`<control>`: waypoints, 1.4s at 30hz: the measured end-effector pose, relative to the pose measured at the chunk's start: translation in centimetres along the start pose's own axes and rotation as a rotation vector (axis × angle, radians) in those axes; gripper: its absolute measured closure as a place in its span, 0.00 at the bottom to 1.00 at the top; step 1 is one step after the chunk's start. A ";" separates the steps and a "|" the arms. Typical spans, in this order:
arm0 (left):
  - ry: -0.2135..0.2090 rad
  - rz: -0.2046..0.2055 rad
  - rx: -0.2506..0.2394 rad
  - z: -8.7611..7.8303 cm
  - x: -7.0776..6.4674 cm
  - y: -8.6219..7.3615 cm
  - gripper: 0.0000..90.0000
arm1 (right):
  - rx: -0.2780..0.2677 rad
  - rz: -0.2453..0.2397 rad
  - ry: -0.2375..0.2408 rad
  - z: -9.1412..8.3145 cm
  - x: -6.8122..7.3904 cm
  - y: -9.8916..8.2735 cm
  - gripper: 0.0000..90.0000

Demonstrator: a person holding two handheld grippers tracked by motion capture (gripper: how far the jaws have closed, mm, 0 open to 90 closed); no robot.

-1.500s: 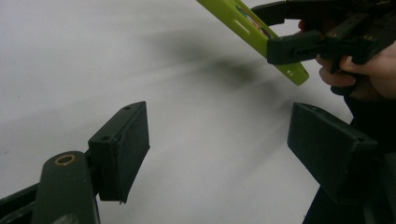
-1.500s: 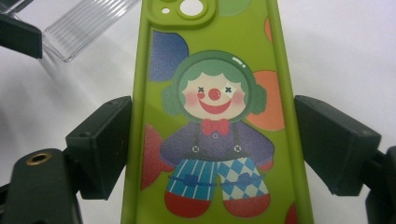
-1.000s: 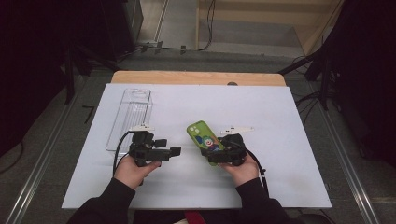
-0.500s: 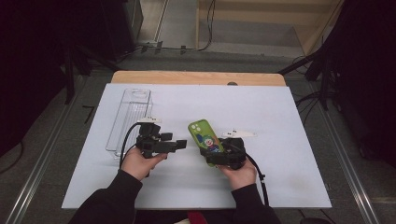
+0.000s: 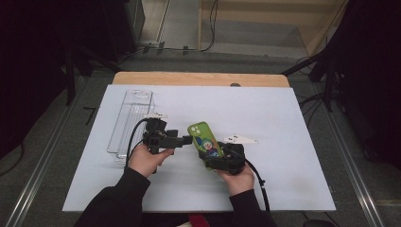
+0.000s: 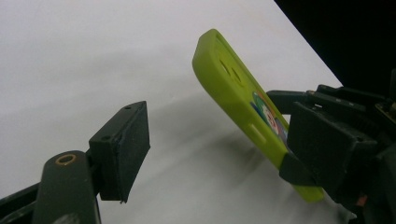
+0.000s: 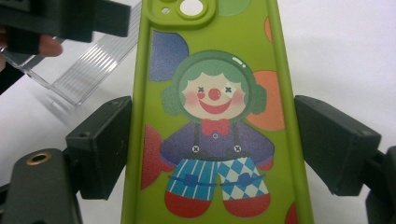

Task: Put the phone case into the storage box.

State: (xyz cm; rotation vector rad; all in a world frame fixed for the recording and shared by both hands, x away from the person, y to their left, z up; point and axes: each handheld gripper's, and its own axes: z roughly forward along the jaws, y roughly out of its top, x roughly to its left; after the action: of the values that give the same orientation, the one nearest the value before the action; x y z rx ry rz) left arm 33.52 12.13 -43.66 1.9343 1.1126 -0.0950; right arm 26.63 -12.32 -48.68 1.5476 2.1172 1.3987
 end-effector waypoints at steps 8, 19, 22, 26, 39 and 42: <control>0.014 -0.010 -0.006 0.8 0.2 0.6 0.24 | 0.000 -0.003 0.015 0.5 0.4 0.0 0.16; 0.017 -0.039 -0.007 1.8 0.3 1.5 0.29 | -0.009 -0.009 0.022 0.6 0.6 0.0 0.16; 0.013 -0.052 -0.001 2.2 0.2 1.7 0.33 | -0.013 -0.009 0.025 0.7 0.6 0.0 0.16; 0.017 -0.067 -0.009 2.6 0.1 1.8 0.41 | -0.027 -0.014 0.028 0.8 0.9 -0.1 0.16; -0.076 -0.170 -0.017 2.6 1.0 2.0 0.72 | -0.065 -0.014 0.038 1.1 1.0 -0.3 0.16; -0.093 -0.168 -0.020 2.6 1.0 2.0 0.76 | -0.068 -0.014 0.049 1.2 0.9 -0.3 0.16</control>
State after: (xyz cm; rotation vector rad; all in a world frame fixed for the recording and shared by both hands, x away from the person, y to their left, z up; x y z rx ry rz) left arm 36.42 10.49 -44.44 1.7981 1.2072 -0.2616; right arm 26.78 -10.91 -49.29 1.4859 2.0797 1.5026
